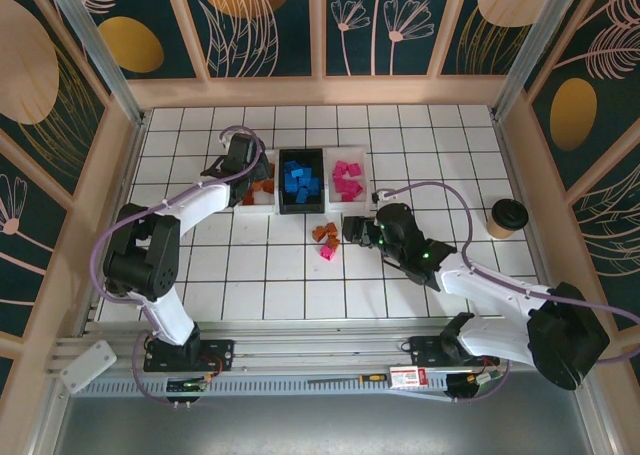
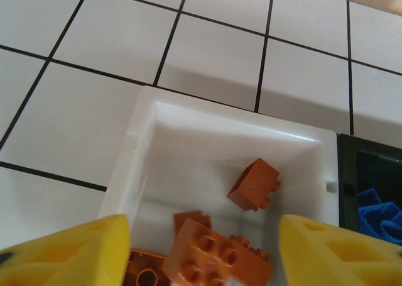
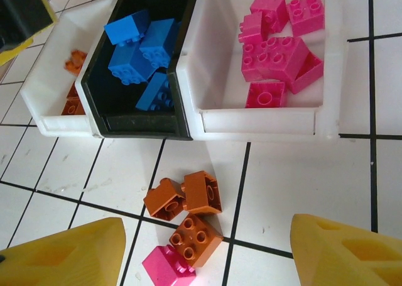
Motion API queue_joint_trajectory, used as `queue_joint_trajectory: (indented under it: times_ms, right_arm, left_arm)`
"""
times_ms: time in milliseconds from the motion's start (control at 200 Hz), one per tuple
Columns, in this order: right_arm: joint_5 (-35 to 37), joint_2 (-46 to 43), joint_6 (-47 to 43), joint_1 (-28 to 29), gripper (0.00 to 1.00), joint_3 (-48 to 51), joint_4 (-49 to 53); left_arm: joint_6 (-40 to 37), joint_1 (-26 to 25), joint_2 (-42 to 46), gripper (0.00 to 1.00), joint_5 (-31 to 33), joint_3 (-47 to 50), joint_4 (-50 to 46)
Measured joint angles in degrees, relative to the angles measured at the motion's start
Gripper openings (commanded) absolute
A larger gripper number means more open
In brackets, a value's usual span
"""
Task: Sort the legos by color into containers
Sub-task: Place the lego in the container, then pick up the lego from the center of the table.
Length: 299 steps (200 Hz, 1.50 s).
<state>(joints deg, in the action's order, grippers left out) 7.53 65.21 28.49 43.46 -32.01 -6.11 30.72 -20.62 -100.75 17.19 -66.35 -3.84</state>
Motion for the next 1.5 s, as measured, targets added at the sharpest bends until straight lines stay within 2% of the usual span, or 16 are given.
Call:
queue_joint_trajectory:
  times_ms: [70, 180, 385, 495, 606, 716, 816, 1116, 1331, 1496]
  right_arm:
    - [-0.1, 0.9, 0.2, 0.6, 0.7, 0.0, -0.1]
    - [-0.5, 3.1, 0.4, 1.7, 0.7, 0.0, -0.5]
    - [-1.2, 10.5, 0.4, 3.7, 0.71, -2.5, -1.6]
    - [-1.2, 15.3, 0.4, 4.2, 0.71, -5.3, -2.2]
    - [-0.8, 19.7, 0.4, 4.2, 0.68, -7.9, -2.8]
    - [-0.5, 22.9, 0.6, 3.7, 0.62, -9.0, -4.2]
    - [-1.0, 25.0, 0.5, 2.5, 0.61, -9.6, -5.2]
    - [-2.2, 29.9, 0.4, 1.3, 0.51, -12.9, -6.6]
    - [-3.1, 32.6, 0.4, 0.6, 0.5, -13.0, -7.0]
    - [-3.6, 33.7, 0.9, 0.3, 0.35, -13.2, -7.9]
  left_arm:
    - [0.1, 0.1, 0.3, 0.81, -0.7, -0.1, -0.2]
    - [0.5, 0.1, 3.0, 0.85, -3.2, 0.3, -0.7]
    - [2.6, -0.8, 18.6, 0.98, -9.3, 8.5, 1.7]
    - [4.1, -3.8, 27.9, 0.98, -11.1, 16.0, 3.7]
    - [6.0, -7.1, 33.5, 0.98, -12.8, 23.1, 4.3]
    - [8.0, -7.9, 37.7, 0.98, -13.9, 29.9, 4.2]
    - [9.6, -7.9, 42.1, 0.99, -14.2, 34.6, 3.5]
    - [11.4, -7.9, 48.6, 0.98, -14.4, 39.2, 3.1]
    - [11.6, -7.9, 49.0, 0.98, -14.4, 40.3, 2.4]
    - [11.6, -7.9, 49.0, 0.98, -14.4, 40.3, 2.1]
